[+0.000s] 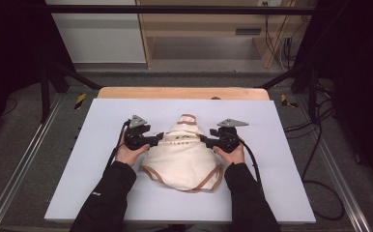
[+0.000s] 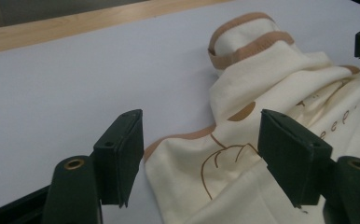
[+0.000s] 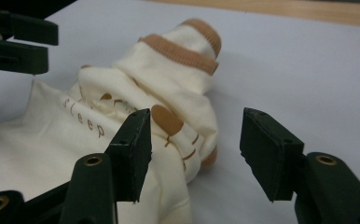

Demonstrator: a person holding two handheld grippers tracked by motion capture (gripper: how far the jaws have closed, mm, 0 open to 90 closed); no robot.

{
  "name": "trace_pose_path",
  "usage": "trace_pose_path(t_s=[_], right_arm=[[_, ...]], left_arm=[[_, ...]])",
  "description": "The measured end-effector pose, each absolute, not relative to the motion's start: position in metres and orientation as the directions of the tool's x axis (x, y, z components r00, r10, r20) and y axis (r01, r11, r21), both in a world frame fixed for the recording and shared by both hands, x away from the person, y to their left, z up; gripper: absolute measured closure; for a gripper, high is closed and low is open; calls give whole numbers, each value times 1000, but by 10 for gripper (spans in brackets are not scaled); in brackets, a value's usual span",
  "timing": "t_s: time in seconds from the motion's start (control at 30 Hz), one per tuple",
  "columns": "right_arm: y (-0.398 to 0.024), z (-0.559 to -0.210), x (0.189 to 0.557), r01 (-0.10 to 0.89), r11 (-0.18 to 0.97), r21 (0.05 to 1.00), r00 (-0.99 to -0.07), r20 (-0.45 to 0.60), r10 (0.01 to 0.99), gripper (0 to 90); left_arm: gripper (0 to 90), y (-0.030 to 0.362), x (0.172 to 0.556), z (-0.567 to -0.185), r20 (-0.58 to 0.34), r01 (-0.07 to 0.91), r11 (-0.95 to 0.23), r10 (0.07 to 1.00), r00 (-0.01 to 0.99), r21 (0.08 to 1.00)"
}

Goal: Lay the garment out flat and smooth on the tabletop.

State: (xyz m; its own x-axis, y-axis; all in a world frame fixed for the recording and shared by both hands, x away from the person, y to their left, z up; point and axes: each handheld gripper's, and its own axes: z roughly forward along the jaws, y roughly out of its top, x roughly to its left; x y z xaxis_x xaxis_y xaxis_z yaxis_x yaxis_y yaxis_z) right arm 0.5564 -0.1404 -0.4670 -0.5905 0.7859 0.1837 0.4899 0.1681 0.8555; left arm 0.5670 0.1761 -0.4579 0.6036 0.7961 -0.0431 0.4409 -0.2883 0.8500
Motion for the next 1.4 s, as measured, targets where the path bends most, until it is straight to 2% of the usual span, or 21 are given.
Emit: trace_pose_path(t_s=[0.03, 0.1, 0.2, 0.23, 0.3, 0.4, 0.43, 0.5, 0.57, 0.67, 0.73, 0.83, 0.93, 1.03, 1.13, 1.27, 1.37, 1.4], right_arm=[[-138, -469, 556, 496, 184, 849, -599, 181, 780, 449], [-132, -474, 554, 505, 235, 830, -620, 160, 768, 553], [-128, -477, 552, 526, 252, 812, -623, 166, 764, 648], [-127, -478, 552, 534, 248, 808, -617, 173, 768, 657], [-127, -478, 552, 538, 240, 808, -613, 179, 770, 662], [-131, -476, 549, 548, 210, 810, -602, 208, 771, 639], [-132, -475, 549, 553, 206, 807, -599, 214, 772, 661], [-133, -474, 550, 569, 207, 796, -598, 226, 769, 761], [-132, -472, 549, 568, 203, 798, -593, 226, 773, 848], [-133, -469, 549, 552, 189, 812, -591, 221, 776, 858], [-138, -455, 546, 488, 140, 861, -596, 212, 774, 863], [-141, -444, 541, 454, 128, 882, -607, 201, 769, 863], [-142, -425, 524, 435, 170, 884, -674, 194, 713, 847], [-140, -419, 499, 435, 279, 856, -721, 145, 678, 820], [-135, -438, 473, 474, 373, 798, -758, 154, 634, 834], [-130, -463, 462, 504, 428, 750, -763, 155, 628, 839], [-127, -476, 461, 519, 453, 725, -766, 158, 624, 823], [-126, -476, 462, 512, 452, 730, -770, 158, 618, 789]], left_arm=[[351, 174, 568, -462, -34, 439, -302, 791, 611, 846], [418, 170, 570, -469, -33, 447, -325, 778, 627, 834], [498, 163, 572, -480, -28, 472, -353, 777, 629, 808], [545, 161, 573, -483, -22, 488, -363, 785, 620, 794], [572, 161, 573, -487, -27, 500, -355, 794, 607, 790], [718, 163, 572, -485, -49, 518, -337, 802, 595, 786], [769, 164, 572, -484, -49, 521, -338, 803, 594, 784], [845, 163, 570, -482, -53, 523, -338, 800, 598, 783], [862, 162, 568, -478, -47, 512, -344, 794, 606, 787], [865, 165, 563, -461, -46, 479, -330, 785, 618, 814], [868, 169, 556, -439, -53, 438, -294, 778, 626, 850], [868, 173, 539, -410, -37, 388, -285, 764, 644, 877], [866, 174, 511, -397, -11, 368, -326, 736, 677, 870], [860, 170, 481, -413, 30, 369, -404, 708, 706, 837], [856, 166, 465, -443, 25, 404, -454, 688, 725, 794], [854, 164, 452, -479, 6, 450, -502, 672, 741, 739], [838, 165, 450, -479, 7, 444, -492, 675, 737, 748], [821, 166, 450, -476, 7, 441, -486, 678, 735, 755]])
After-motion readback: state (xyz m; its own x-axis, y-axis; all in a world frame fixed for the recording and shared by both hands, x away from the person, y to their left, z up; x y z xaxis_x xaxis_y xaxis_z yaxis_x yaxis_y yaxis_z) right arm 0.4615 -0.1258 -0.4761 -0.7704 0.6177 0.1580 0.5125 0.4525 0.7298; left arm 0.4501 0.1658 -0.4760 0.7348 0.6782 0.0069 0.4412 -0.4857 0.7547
